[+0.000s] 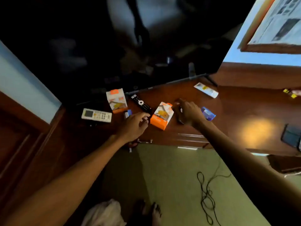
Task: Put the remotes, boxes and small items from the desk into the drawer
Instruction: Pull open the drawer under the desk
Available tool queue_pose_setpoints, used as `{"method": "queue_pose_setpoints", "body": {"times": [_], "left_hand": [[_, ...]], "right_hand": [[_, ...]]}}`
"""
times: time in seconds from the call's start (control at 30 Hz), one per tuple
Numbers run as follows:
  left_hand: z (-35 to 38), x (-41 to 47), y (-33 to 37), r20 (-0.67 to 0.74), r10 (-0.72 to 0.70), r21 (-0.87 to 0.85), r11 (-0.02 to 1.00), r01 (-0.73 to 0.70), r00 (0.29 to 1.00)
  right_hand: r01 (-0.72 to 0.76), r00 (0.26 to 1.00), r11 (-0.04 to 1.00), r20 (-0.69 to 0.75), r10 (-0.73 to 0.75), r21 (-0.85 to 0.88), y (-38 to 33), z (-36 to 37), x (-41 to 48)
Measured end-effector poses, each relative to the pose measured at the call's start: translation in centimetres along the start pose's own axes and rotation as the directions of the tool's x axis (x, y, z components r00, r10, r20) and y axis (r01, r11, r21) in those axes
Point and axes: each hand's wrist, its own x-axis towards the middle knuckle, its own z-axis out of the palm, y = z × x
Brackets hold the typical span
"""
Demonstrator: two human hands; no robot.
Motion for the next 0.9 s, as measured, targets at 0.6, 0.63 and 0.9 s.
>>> {"method": "queue_pose_setpoints", "body": {"times": [0.6,0.63,0.9], "left_hand": [[17.6,-6.3,-9.7,0.381,-0.279,0.460,0.884,0.081,0.882],[18.0,-6.3,-9.8,0.386,-0.302,0.467,0.879,0.097,0.872],[20.4,-7.1,-11.3,0.389,-0.315,0.475,0.874,0.105,0.865]], "right_hand": [[0.102,0.978,0.990,0.191,-0.082,-0.096,7.9,17.5,-6.6],[0.100,0.981,0.988,0.180,-0.078,-0.118,8.0,17.8,-6.8],[0.100,0.990,0.966,0.122,-0.073,-0.237,8.3,19.6,-7.6]]}}
